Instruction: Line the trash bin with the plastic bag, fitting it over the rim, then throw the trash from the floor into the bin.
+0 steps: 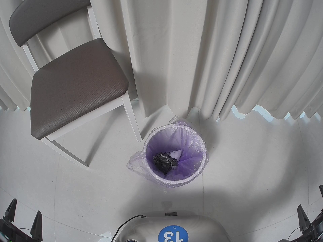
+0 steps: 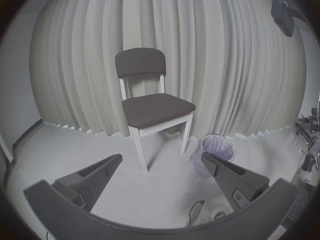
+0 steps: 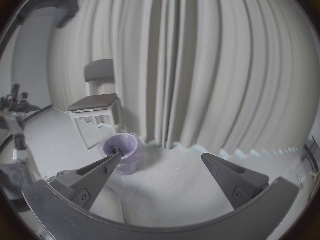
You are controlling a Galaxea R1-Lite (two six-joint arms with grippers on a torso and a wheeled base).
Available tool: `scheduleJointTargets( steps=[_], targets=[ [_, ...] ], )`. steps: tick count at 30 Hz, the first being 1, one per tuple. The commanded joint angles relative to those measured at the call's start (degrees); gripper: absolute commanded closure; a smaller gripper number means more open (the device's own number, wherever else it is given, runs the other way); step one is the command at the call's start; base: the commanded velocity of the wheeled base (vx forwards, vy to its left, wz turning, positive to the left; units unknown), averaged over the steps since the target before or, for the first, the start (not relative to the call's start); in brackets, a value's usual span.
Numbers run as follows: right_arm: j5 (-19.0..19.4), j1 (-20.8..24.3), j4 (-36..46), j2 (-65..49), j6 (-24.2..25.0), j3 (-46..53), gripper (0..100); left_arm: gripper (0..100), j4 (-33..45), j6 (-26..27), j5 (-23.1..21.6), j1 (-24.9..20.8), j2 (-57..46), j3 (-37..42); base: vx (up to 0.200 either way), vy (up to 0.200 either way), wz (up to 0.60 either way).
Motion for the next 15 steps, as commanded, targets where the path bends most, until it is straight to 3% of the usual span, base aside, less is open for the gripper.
scheduleJointTargets(
  steps=[1,15],
  targets=[
    [-3.48,-0.06,1.13,-0.84,3.74,0.9,0,0,-0.46,-0.94,0.29,-0.04,-0.73,1.01,0.0,0.0,0.0],
    [-3.31,-0.06,1.04,-0.84,2.69,0.9,0,0,-0.46,0.29,0.12,-0.04,-0.73,1.01,0.0,0.0,0.0]
  ],
)
